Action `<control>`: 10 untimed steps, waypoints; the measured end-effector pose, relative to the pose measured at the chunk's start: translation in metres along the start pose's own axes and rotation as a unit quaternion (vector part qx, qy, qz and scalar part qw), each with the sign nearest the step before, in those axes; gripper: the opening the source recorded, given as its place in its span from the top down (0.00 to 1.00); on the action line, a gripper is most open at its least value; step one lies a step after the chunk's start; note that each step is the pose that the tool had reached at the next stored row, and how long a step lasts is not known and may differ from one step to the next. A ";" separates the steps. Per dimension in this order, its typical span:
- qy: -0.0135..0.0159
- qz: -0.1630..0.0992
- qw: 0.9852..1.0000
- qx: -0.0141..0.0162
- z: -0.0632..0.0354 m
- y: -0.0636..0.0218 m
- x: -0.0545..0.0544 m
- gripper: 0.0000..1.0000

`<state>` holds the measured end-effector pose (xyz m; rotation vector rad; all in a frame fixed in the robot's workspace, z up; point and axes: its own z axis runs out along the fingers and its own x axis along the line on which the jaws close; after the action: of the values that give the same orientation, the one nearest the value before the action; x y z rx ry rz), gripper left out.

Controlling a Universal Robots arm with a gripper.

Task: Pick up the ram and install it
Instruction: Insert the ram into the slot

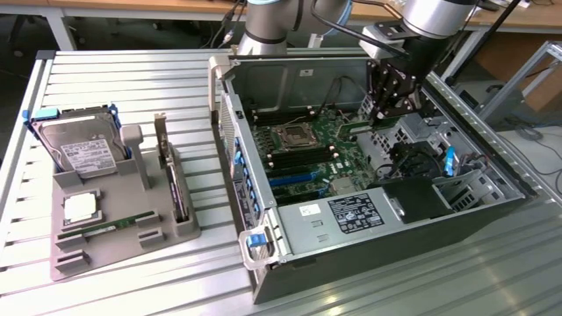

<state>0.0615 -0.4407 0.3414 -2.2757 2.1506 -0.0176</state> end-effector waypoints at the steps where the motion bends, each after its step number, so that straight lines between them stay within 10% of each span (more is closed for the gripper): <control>1: 0.000 0.000 1.000 0.000 0.0008 0.0000 0.000 0.88; 10: 0.000 0.000 1.000 0.000 0.0089 0.0001 0.000 0.88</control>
<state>0.0615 -0.4407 0.3324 -2.2757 2.1506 -0.0177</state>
